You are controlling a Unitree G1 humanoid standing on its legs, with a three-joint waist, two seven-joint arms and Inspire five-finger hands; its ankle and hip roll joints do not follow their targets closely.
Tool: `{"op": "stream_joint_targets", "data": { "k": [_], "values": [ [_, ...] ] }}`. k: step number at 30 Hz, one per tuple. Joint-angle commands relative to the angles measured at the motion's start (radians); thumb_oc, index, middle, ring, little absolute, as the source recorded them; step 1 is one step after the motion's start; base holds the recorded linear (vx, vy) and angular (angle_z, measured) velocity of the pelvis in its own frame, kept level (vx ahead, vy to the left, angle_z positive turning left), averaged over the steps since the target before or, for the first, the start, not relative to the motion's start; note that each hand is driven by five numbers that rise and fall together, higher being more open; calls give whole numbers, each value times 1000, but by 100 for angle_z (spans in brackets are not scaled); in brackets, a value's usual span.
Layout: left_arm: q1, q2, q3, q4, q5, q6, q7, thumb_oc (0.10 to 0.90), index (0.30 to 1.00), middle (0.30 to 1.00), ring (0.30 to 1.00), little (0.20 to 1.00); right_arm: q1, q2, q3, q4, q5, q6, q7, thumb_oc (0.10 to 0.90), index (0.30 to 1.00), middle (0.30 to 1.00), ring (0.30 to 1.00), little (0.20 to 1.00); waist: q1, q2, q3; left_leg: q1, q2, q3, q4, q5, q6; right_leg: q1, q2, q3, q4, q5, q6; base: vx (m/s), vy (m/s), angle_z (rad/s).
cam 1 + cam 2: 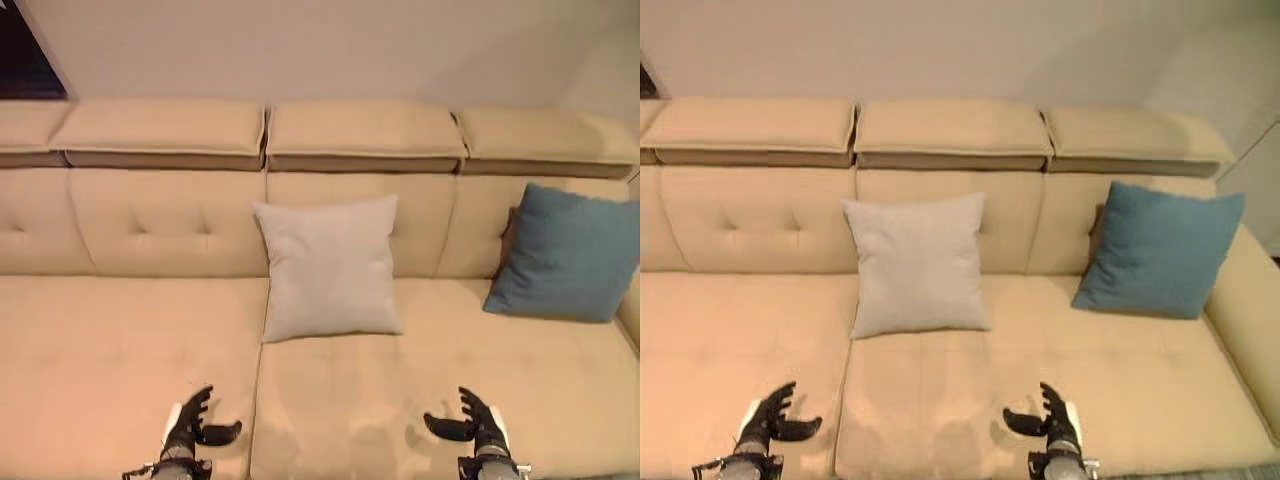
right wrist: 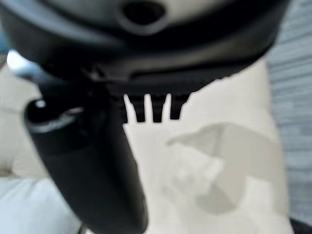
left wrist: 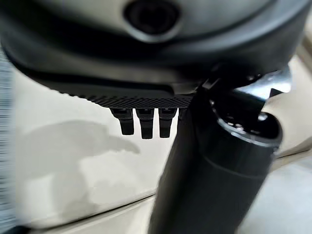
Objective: Pick up all the scattered cushions and arrange them neatly on the sofa.
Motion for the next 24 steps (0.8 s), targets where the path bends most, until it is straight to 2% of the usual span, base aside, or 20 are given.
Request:
{"op": "stream_joint_targets", "data": {
  "k": [1, 6, 9, 13, 14, 15, 16, 18, 20, 22, 23, 24],
  "values": [
    [-47, 23, 31, 59, 35, -44, 19, 800, 900, 900, 900, 900, -63, -38, -17, 6, 31, -59, 0, 800, 900, 900, 900, 900, 16, -7, -6, 62, 1, 40, 7, -106, -24, 22, -26, -27, 11, -48, 58, 32, 56, -1],
    [-64, -1, 41, 206, 37, -29, 47, 800, 900, 900, 900, 900, -84, -29, 11, 128, 26, -42, 1, 800, 900, 900, 900, 900, 28, -17, 3, 97, -8, 38, 7, -126, -14, 50, -28, -24, 11, -48, 61, 33, 54, -1],
    [-67, -14, 45, 225, 13, -24, 50, 800, 900, 900, 900, 900, -104, -32, 17, 199, 18, -27, -3, 800, 900, 900, 900, 900, 41, -25, 10, 117, -18, 27, 7, -141, 1, 61, -29, -15, 11, -43, 63, 26, 86, -9],
    [-86, -14, 55, 230, -59, -18, 49, 800, 900, 900, 900, 900, -142, -24, -2, 273, 61, -3, -2, 800, 900, 900, 900, 900, 66, -33, 43, 144, -30, 8, 7, -151, 28, 30, -46, 6, 125, -62, 70, -77, 54, -20],
    [-102, -5, 43, 232, -62, -19, 56, 800, 900, 900, 900, 900, -155, -25, 0, 282, 65, 1, -3, 800, 900, 900, 900, 900, 61, -28, 60, 136, -28, -7, 12, -145, 36, 3, -42, 60, 187, -82, 76, -342, -42, -24],
    [-127, 8, 30, 221, -67, -21, 69, 800, 900, 900, 900, 900, -167, -30, 5, 277, 76, 1, -5, 800, 900, 900, 900, 900, 51, -18, 74, 96, -28, -37, 26, -127, 46, -33, -15, 168, 289, -124, 65, -405, -90, -18],
    [-134, 9, 30, 221, -75, -22, 72, 800, 900, 900, 900, 900, -170, -29, 9, 279, 78, 0, -5, 800, 900, 900, 900, 900, 52, -14, 75, 78, -25, -49, 29, -118, 47, -42, -5, 192, 344, -129, 62, -306, -82, 5],
    [-141, 11, 30, 220, -81, -24, 72, 800, 900, 900, 900, 900, -172, -27, 9, 283, 82, 0, -6, 800, 900, 900, 900, 900, 51, -15, 70, 61, -27, -66, 30, -112, 47, -41, 2, 216, 376, -143, 60, -128, -85, 61],
    [-150, 14, 25, 211, -93, -27, 81, 800, 900, 900, 900, 900, -176, -27, 19, 275, 80, 0, -7, 800, 900, 900, 900, 900, 54, -28, 64, 23, -28, -94, 36, -96, 39, 0, 19, 254, 319, -182, 41, -163, -211, 67],
    [-158, 12, 21, 208, -101, -31, 86, 800, 900, 900, 900, 900, -182, -32, 33, 272, 73, -2, -11, 800, 900, 900, 900, 900, 62, -42, 56, -27, -19, -110, 51, -69, 19, 46, 36, 254, 224, -199, 19, -228, -332, 46],
    [-169, 5, 15, 210, -115, -30, 88, 800, 900, 900, 900, 900, -186, -40, 49, 263, 65, -7, -14, 800, 900, 900, 900, 900, 69, -45, 63, -86, 1, -131, 65, -26, -9, 65, 62, 248, 166, -216, -5, -314, -402, 62],
    [-175, 0, 11, 211, -124, -31, 88, 800, 900, 900, 900, 900, -185, -46, 53, 260, 60, -9, -15, 800, 900, 900, 900, 900, 68, -42, 70, -119, 11, -140, 66, 3, -28, 68, 77, 237, 142, -214, -13, -352, -369, 75]
  ]
}}
